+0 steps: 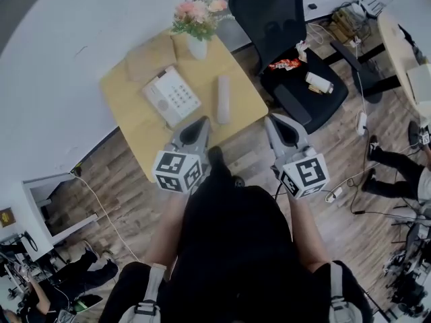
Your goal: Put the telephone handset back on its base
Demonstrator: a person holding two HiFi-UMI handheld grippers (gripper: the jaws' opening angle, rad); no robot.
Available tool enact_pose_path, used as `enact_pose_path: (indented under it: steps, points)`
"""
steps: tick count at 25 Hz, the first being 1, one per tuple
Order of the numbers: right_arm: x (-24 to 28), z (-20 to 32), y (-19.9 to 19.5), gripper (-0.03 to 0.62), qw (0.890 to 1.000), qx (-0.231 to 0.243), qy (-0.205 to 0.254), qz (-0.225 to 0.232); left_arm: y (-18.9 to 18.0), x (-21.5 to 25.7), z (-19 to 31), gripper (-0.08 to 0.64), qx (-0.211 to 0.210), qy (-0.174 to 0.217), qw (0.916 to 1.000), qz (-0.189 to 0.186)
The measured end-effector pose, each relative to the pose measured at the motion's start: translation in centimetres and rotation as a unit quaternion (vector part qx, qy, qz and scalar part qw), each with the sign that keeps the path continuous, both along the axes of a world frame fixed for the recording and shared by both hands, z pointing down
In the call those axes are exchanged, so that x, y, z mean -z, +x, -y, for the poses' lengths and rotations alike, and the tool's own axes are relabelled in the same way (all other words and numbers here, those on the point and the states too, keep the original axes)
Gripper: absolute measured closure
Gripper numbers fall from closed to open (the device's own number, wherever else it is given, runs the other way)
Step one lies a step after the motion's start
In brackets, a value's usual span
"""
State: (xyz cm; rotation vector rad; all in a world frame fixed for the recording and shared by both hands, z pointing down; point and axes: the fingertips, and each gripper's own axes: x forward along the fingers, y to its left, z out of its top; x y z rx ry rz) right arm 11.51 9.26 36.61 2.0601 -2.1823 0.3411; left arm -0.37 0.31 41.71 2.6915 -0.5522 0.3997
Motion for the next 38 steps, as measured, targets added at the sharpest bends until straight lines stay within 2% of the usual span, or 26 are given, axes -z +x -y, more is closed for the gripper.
enact_pose_path:
  steps: [4, 11, 19, 29, 34, 38]
  points:
    - [-1.0, 1.6, 0.1, 0.589, 1.000, -0.002, -0.015, 0.018, 0.7, -0.3, 1.5, 0.548, -0.012, 0.000, 0.9999, 0.001]
    - [-3.2, 3.6, -0.4, 0.589, 0.999, -0.003, -0.042, 0.013, 0.9, -2.0, 3.8, 0.548, -0.022, -0.007, 0.9997, 0.004]
    - [-5.0, 5.2, -0.9, 0.589, 0.997, 0.015, -0.067, 0.025, 1.0, -3.8, 4.2, 0.548, -0.024, -0.026, 0.9992, 0.020]
    - [-6.8, 7.6, 1.7, 0.589, 0.994, 0.039, -0.101, 0.028, 3.7, -6.8, 5.1, 0.545, -0.019, -0.058, 0.9970, 0.047]
    - [-7.2, 8.9, 3.4, 0.589, 0.991, 0.062, -0.116, 0.031, 5.1, -7.9, 5.4, 0.543, -0.004, -0.073, 0.9954, 0.062]
    - [-7.6, 9.9, 4.7, 0.589, 0.989, 0.081, -0.122, 0.032, 6.1, -9.1, 6.1, 0.471, 0.021, -0.077, 0.9939, 0.076]
